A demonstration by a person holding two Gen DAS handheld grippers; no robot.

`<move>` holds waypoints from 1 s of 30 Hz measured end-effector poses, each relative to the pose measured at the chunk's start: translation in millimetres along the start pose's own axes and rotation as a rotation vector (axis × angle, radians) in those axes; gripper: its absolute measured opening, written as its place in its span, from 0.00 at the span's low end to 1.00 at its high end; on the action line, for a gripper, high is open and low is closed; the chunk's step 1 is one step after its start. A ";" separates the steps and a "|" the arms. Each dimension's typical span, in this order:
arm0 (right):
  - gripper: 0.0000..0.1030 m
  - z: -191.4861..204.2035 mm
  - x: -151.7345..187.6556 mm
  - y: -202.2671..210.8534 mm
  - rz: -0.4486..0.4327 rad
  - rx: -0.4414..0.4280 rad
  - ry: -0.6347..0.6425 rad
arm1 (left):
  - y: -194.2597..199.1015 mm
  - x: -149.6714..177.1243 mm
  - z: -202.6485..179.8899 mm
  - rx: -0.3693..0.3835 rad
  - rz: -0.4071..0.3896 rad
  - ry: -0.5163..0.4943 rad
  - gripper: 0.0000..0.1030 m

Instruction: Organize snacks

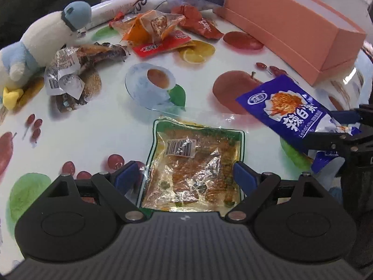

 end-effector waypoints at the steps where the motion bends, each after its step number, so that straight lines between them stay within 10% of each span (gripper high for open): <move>1: 0.74 0.7 0.4 -0.3 -0.008 0.004 0.010 | -1.3 1.0 0.7 0.000 -0.001 0.017 0.90; 30: 0.46 12.6 6.9 3.4 -0.043 0.064 0.138 | 8.9 0.2 -29.9 -0.057 -0.002 0.154 0.53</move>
Point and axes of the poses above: each gripper's, at about its wrist camera, not at the fingertips, and y roughly against the way its jaws point, z to its left, x to its underside, the point moved 6 cm from there along -y, roughly the way its jaws point, and after that the axes turned 9 degrees about -y, right-handed, at the moved point
